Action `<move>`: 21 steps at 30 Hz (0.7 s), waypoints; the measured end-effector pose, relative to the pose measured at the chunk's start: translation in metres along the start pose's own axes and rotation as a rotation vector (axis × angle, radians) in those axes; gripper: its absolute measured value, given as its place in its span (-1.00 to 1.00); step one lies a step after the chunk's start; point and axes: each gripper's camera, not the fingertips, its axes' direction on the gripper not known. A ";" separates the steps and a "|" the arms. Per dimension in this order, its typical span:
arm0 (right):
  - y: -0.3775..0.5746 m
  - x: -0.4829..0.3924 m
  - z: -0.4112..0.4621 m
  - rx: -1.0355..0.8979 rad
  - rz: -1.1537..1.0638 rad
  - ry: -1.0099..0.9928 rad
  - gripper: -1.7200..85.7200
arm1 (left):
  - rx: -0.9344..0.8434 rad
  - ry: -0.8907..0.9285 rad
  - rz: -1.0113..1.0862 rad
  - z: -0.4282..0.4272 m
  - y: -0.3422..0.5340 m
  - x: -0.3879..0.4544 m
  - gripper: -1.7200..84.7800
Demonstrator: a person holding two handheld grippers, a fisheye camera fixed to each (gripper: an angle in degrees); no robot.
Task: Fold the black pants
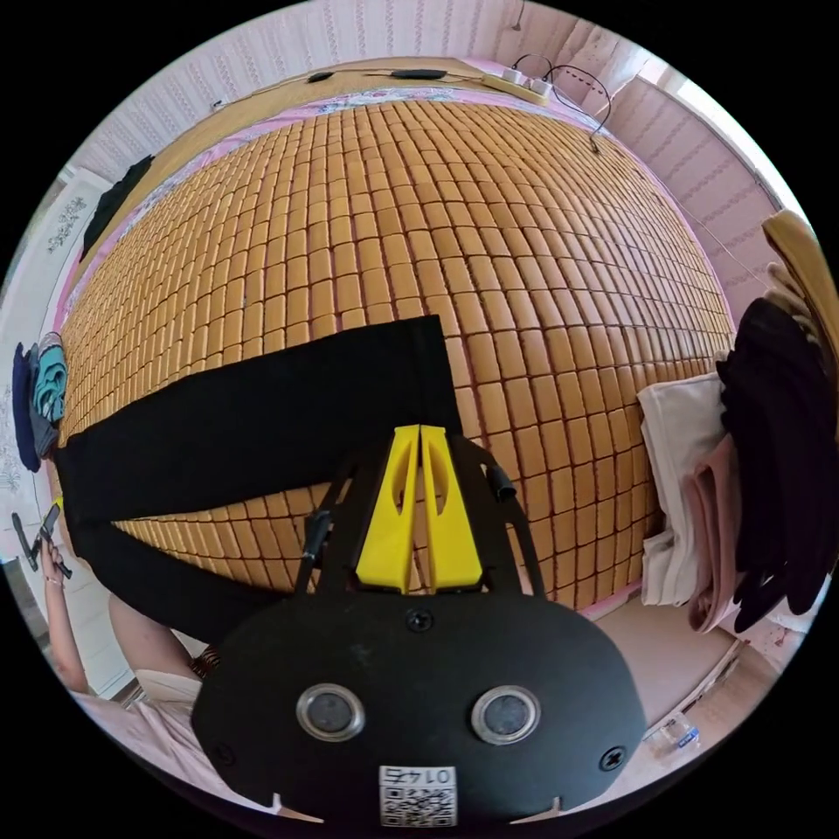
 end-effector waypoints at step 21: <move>-0.111 -0.283 -0.156 0.053 -0.415 0.053 -0.97 | 0.054 -0.014 -0.181 -0.149 -0.014 -0.129 -0.86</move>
